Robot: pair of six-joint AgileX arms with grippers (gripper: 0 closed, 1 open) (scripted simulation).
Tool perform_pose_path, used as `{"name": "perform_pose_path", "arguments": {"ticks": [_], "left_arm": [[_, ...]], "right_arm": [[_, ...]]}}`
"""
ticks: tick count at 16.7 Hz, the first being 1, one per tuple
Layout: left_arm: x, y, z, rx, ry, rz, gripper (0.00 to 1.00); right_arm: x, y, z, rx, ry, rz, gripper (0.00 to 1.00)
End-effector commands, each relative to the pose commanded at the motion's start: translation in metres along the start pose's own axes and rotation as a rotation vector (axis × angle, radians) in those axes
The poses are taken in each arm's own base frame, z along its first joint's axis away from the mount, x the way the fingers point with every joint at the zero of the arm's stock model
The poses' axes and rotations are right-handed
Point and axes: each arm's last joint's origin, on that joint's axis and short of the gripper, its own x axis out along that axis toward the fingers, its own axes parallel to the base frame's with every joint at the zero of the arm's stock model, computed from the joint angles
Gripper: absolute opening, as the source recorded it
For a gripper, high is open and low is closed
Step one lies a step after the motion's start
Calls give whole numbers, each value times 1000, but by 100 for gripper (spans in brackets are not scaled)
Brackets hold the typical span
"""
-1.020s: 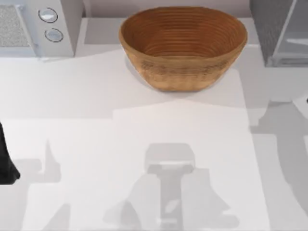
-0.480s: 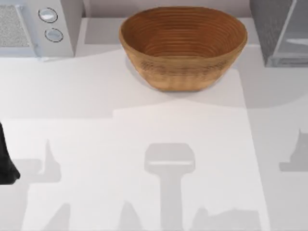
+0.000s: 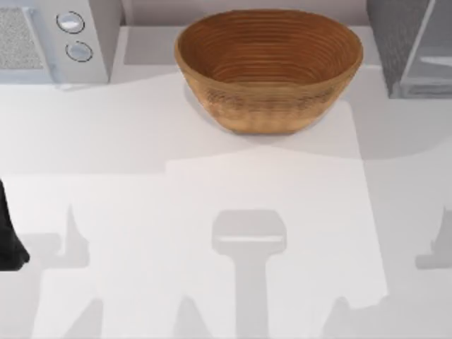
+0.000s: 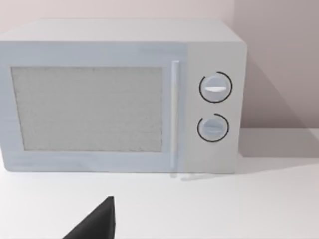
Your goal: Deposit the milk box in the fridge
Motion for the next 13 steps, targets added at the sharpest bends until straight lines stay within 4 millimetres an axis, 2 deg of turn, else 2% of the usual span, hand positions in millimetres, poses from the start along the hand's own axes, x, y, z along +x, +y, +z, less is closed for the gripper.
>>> {"name": "perform_pose_path", "arguments": {"ticks": [3,8,10,13], "left_arm": [[0,0,0,0,0,0,100],[0,0,0,0,0,0,100],[0,0,0,0,0,0,100],[0,0,0,0,0,0,100]], "right_arm": [[0,0,4,0,-12,-3,0],[3,-4,49,-22,-138,-36,0],[12,-6,68,-31,-155,-35,0],[39,-9,87,-35,-130,-19,0]]}}
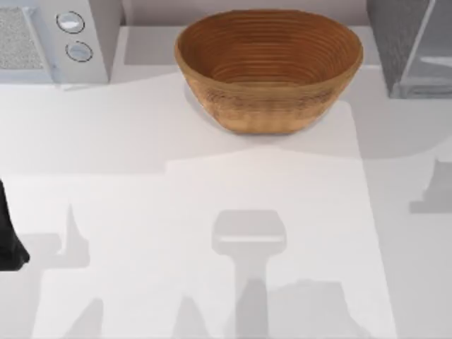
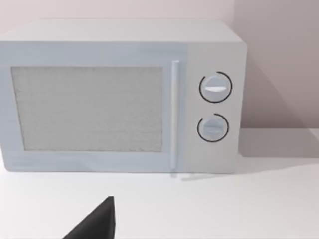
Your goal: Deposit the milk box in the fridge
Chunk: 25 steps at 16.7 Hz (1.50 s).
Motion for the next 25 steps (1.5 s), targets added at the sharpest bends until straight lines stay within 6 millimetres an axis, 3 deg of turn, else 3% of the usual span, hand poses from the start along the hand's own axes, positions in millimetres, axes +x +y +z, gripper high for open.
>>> {"name": "perform_pose_path", "arguments": {"ticks": [5,10,14,17,21,25], "left_arm": [[0,0,0,0,0,0,100],[0,0,0,0,0,0,100],[0,0,0,0,0,0,100],[0,0,0,0,0,0,100],[0,0,0,0,0,0,100],[0,0,0,0,0,0,100]], "right_arm": [[72,-11,-7,23,107,22,0],[146,-32,-47,45,176,22,0],[195,-52,-83,40,153,20,0],[219,-66,-117,38,144,22,0],[237,-78,-157,38,139,22,0],[242,-84,-173,36,132,21,0]]}}
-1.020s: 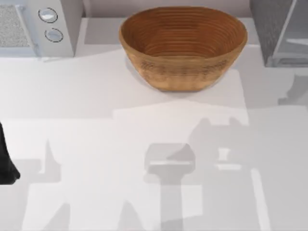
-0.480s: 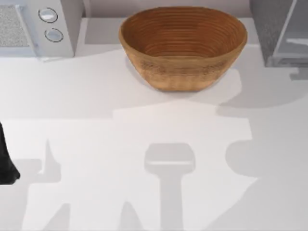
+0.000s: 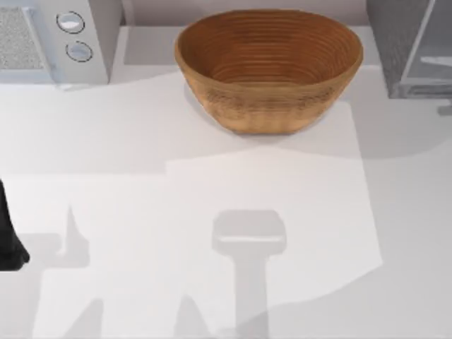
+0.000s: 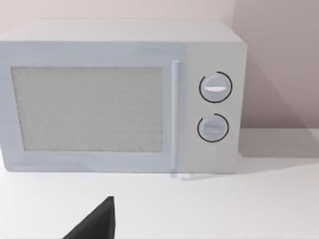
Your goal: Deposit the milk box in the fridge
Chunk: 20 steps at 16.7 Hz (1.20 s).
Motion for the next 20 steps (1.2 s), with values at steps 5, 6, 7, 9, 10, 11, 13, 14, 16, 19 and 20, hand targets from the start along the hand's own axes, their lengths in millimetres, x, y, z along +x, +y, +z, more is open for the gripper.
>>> {"name": "perform_pose_path", "arguments": {"ticks": [5,6,7,9,10,11,13,14,16,19,20], "left_arm": [[0,0,0,0,0,0,100],[0,0,0,0,0,0,100],[0,0,0,0,0,0,100],[0,0,0,0,0,0,100],[0,0,0,0,0,0,100],[0,0,0,0,0,0,100],[0,0,0,0,0,0,100],[0,0,0,0,0,0,100],[0,0,0,0,0,0,100],[0,0,0,0,0,0,100],[0,0,0,0,0,0,100]], "right_arm": [[0,2,-1,3,5,5,0],[0,2,-1,3,5,5,0],[1,2,-1,3,7,3,0],[9,0,-3,3,9,1,0],[14,0,-3,4,11,1,0],[19,0,-3,5,14,2,0],[29,-1,-2,7,15,4,0],[34,-1,-1,6,13,5,0],[44,-1,4,1,2,4,0],[58,-2,4,1,7,2,0],[62,-2,4,3,12,3,0]]}}
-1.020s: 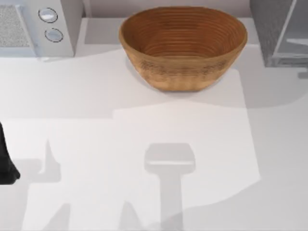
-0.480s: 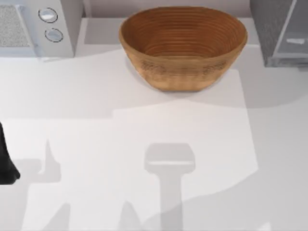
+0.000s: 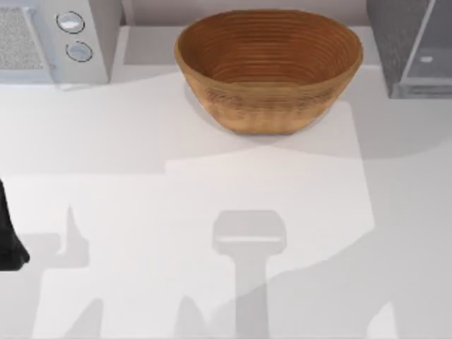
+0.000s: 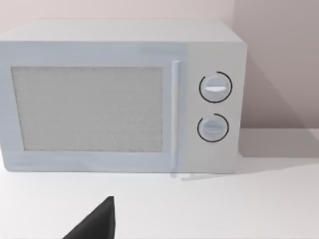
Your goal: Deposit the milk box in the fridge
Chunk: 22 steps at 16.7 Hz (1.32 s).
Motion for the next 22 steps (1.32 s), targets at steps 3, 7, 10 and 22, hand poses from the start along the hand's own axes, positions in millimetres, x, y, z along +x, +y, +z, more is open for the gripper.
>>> {"name": "perform_pose_path", "arguments": {"ticks": [3,7,10,22], "left_arm": [[0,0,0,0,0,0,100],[0,0,0,0,0,0,100],[0,0,0,0,0,0,100],[0,0,0,0,0,0,100]], "right_arm": [[13,0,3,1,-2,2,0],[30,-1,7,-1,-3,-3,0],[43,0,10,-2,-8,-2,0],[57,3,17,0,-7,2,30]]}}
